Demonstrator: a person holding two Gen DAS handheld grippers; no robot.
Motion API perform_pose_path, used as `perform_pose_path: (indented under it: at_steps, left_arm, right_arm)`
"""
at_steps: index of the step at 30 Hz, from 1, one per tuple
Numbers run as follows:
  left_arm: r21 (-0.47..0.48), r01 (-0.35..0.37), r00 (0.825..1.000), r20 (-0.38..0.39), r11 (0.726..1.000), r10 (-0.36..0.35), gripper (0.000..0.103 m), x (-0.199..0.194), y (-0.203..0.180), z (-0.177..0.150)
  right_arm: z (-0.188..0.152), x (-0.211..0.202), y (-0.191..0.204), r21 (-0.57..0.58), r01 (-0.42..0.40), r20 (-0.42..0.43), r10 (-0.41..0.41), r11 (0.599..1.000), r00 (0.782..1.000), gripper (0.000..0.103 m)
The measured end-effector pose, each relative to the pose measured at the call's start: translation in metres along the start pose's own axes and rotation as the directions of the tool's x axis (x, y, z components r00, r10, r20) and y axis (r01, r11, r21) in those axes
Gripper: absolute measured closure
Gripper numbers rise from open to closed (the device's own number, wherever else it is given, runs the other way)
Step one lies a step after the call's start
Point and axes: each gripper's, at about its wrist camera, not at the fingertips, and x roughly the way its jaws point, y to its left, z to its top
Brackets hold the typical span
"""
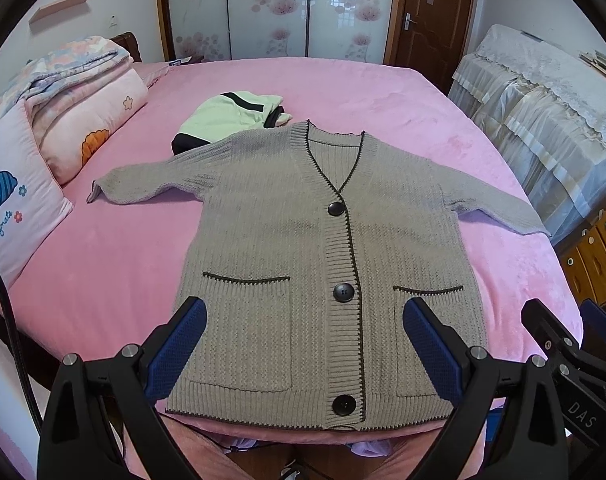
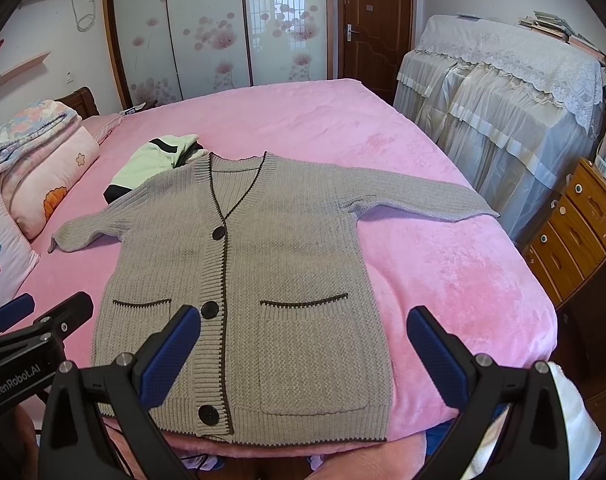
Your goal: Fold large clothes
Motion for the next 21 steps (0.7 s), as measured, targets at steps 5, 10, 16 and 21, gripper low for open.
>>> perform_pose_path:
  at_steps: [5,10,16,21]
  left_arm:
    - [0.002,-0.005,1.0,-0.007,1.0,0.005,0.005,0.0,-0.001,0.0]
    - [0.002,-0.006,1.0,-0.016,1.0,0.006,0.005,0.002,-0.001,0.002]
    - [0.012,-0.01,1.0,-0.028,1.0,0.01,0.005,0.004,-0.004,0.004]
    - [0.022,-0.013,0.999,-0.034,1.0,0.014,0.005,0.009,-0.009,0.007]
  right_arm:
    - [-0.001,0.005,0.0,0.002,-0.004,-0.007,0.004,1.0,1.0,0.0]
    - [-0.002,0.007,0.0,0.003,-0.007,-0.012,0.007,1.0,1.0,0.0]
    - [-0.003,0.013,-0.001,0.008,-0.012,-0.026,0.012,1.0,1.0,0.0]
    - [-0.002,0.018,-0.005,0.012,-0.017,-0.034,0.017,1.0,0.999,0.0]
